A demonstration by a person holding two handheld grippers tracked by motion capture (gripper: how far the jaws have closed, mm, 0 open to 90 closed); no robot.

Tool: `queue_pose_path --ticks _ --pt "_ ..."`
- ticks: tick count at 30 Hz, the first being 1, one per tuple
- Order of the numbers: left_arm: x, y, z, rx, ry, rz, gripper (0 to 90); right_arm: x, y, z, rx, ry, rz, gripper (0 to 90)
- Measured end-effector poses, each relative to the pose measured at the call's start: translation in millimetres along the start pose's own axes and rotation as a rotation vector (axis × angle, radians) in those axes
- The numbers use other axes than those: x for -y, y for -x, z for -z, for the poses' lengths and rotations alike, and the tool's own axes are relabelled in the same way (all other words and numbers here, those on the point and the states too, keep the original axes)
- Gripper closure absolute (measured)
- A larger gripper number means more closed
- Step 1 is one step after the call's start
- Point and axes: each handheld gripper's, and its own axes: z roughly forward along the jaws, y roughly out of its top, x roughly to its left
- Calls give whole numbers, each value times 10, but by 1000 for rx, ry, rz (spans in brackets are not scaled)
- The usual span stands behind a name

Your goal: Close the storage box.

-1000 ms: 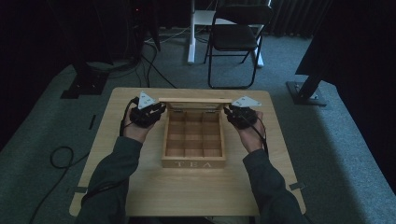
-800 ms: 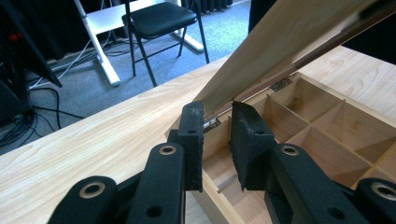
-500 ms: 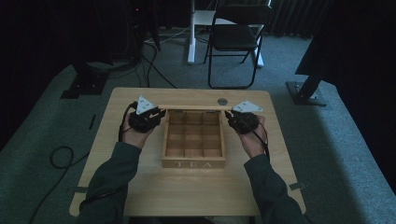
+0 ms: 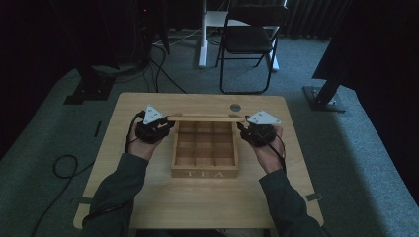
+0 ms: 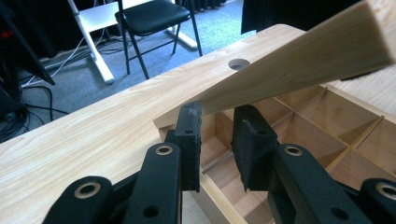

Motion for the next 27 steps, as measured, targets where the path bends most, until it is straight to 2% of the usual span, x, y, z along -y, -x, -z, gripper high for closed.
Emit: queue_pose_path --ticks 12,13,22,27 --pt "69 31 -8 0 -17 -1 725 -45 -106 137 -34 23 2 538" --pt "72 34 -7 0 -18 -2 724 -38 -132 159 -41 23 -16 541" --pt "104 75 19 -3 -17 0 714 9 -165 184 -35 22 -34 542" --pt "109 113 36 3 -25 -1 643 40 -182 193 -41 12 -35 541"
